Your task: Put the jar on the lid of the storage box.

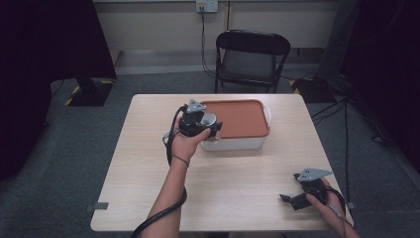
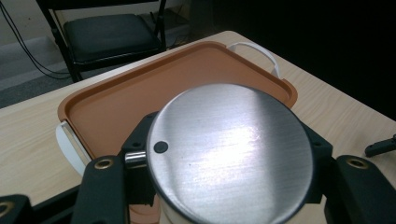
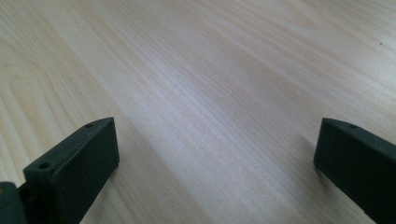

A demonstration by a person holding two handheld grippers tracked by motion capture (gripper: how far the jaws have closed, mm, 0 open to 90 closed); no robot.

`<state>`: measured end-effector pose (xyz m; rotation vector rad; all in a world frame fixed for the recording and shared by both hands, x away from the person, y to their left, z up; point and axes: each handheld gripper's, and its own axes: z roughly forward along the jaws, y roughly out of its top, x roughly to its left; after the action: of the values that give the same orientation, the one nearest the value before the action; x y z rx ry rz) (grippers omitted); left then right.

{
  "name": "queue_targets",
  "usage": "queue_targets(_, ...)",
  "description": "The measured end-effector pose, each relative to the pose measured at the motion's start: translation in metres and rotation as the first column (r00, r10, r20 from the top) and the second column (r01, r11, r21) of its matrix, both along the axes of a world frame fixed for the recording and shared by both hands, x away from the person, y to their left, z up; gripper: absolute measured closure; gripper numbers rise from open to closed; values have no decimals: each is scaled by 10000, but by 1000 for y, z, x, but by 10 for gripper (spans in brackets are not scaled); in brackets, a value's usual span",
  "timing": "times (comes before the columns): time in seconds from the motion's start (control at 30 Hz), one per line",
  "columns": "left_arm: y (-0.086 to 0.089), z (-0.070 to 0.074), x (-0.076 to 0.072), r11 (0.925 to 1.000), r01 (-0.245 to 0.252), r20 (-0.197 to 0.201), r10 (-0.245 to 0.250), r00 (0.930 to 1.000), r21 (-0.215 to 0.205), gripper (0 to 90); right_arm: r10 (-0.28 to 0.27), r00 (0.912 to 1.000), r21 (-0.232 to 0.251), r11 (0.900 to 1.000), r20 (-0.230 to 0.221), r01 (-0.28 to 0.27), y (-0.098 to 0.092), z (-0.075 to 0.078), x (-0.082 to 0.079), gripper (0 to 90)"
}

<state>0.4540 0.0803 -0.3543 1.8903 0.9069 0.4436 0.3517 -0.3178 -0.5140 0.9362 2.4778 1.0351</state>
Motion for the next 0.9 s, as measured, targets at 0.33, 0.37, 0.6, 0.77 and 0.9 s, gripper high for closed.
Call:
queue_targets(0.33, -4, 7, 3, 9999, 79, 37, -80, 10000, 115, 395, -7, 10000, 7, 10000, -2, 7, 0, 0, 0, 0)
queue_targets(0.37, -4, 7, 4, 9999, 92, 30, -92, 10000, 87, 395, -7, 10000, 7, 10000, -1, 7, 0, 0, 0, 0)
queue_targets(0.6, -7, 10, 9, 9998, 139, 14, -139, 9999, 127, 396, -6, 10000, 9, 10000, -1, 6, 0, 0, 0, 0)
queue_targets(0.77, -6, 10, 13, 9999, 36, -3, -36, 10000, 142, 395, -4, 10000, 8, 10000, 6, 4, 0, 0, 0, 0)
queue_targets(0.9, -6, 11, 15, 9999, -12, -10, 12, 10000, 165, 396, -4, 10000, 8, 10000, 5, 4, 0, 0, 0, 0)
